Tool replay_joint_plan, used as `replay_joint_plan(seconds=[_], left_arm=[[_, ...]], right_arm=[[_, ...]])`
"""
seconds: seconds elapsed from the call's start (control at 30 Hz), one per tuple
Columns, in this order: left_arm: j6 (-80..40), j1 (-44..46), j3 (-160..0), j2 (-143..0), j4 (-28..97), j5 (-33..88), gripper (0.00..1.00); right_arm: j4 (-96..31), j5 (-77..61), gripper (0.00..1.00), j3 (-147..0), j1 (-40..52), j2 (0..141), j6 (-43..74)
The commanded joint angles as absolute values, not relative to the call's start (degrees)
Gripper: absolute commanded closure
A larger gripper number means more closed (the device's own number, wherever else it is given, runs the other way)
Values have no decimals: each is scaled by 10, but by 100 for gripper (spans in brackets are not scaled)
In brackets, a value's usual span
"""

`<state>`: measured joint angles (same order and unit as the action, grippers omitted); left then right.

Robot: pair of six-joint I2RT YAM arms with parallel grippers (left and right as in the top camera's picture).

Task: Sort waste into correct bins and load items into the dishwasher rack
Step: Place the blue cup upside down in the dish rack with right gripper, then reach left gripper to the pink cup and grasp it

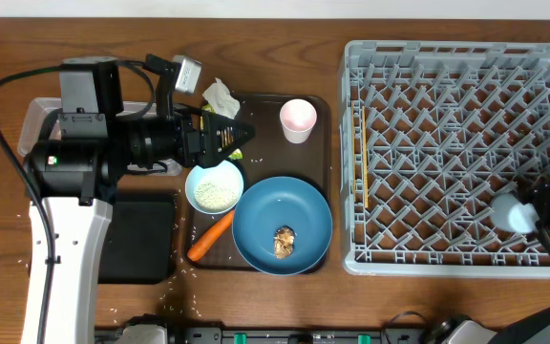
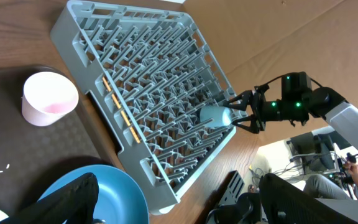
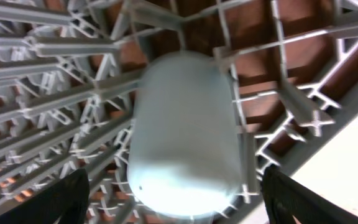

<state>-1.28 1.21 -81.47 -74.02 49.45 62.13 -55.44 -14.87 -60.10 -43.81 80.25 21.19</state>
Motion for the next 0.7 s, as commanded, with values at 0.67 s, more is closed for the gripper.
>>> replay_joint_plan(seconds=[0.67], left_arm=[[8,227,-815,-966,342,133,22]], right_arm=[[-629,-326,10,-708,-295,623,128]])
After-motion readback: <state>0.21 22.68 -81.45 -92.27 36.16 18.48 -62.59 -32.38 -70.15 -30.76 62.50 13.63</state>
